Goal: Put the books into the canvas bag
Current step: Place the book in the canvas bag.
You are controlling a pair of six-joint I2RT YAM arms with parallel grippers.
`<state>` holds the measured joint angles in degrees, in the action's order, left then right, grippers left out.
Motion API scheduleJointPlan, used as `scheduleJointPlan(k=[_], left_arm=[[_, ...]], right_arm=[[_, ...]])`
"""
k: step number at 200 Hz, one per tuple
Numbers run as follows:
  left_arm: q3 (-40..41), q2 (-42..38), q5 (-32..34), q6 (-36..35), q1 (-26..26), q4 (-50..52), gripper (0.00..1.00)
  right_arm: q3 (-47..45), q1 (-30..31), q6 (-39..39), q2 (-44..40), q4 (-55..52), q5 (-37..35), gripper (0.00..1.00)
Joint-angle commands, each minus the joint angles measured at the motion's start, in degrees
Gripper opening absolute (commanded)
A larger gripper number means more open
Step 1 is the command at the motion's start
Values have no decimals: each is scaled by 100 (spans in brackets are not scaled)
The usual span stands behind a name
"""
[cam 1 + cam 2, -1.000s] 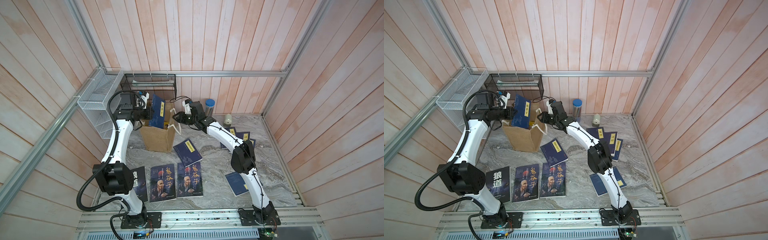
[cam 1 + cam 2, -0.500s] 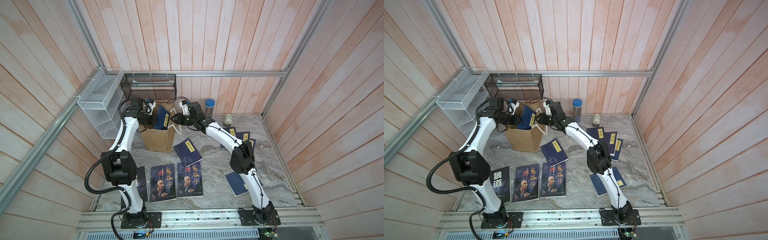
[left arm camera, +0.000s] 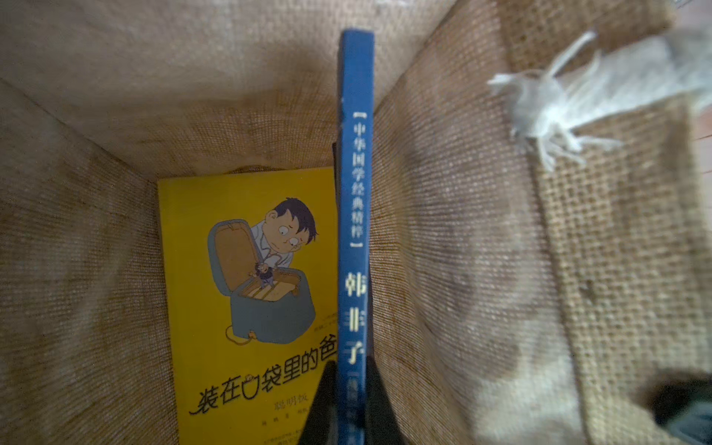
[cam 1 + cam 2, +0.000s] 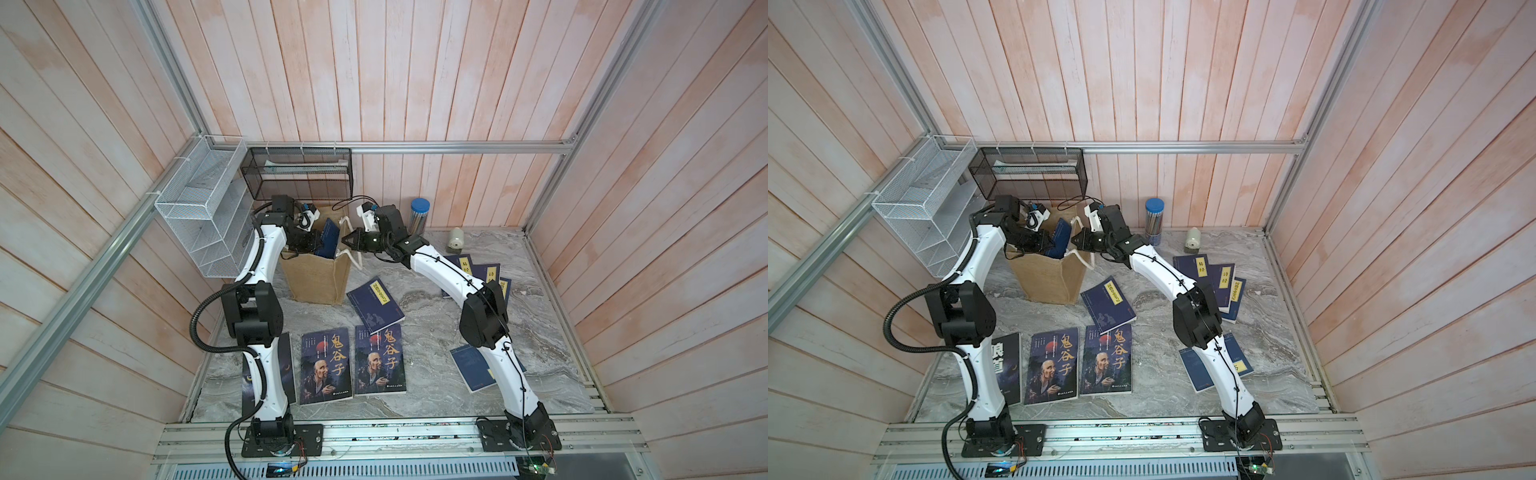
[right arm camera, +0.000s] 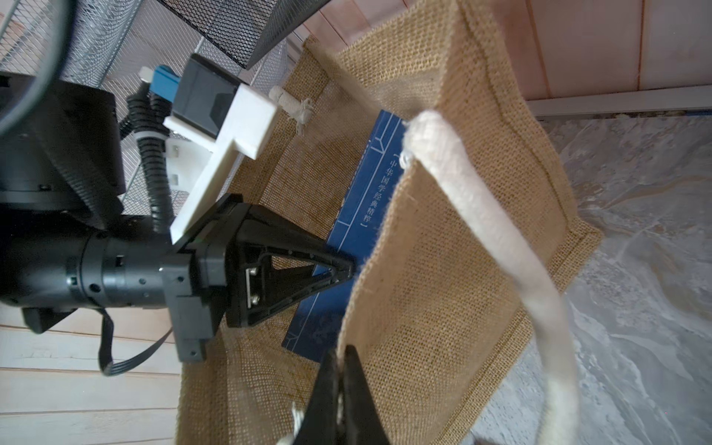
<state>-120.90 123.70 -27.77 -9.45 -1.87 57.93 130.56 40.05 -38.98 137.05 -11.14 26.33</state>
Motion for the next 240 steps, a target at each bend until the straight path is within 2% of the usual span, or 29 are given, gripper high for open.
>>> scheduleJointPlan(k=[1, 12, 43, 55, 113, 163, 205, 240], left_arm=[[-327, 230, 140, -98, -6, 157, 0], [-379, 288, 254, -76, -6, 136, 3], [-475, 292, 479, -68, -14, 78, 26], [-520, 265, 553, -41, -15, 69, 30], [-589, -140, 1308, 117, -15, -148, 39], [-486, -853, 1329, 258, 2, -291, 44], [-245, -1491, 988, 437, 118, -230, 46], [374, -2235, 908, 621, 459, -224, 47]], right_arm=[[156, 49, 136, 46, 78, 91, 5], [154, 48, 153, 37, 71, 70, 5], [160, 51, 198, 9, 54, 13, 6], [162, 55, 214, -10, 64, -3, 7], [160, 73, 340, -195, -52, -142, 12], [-22, 72, 597, -566, -348, -488, 19], [-815, 77, 646, -1232, -192, -702, 25], [-2037, 66, 648, -2043, 82, -985, 28]])
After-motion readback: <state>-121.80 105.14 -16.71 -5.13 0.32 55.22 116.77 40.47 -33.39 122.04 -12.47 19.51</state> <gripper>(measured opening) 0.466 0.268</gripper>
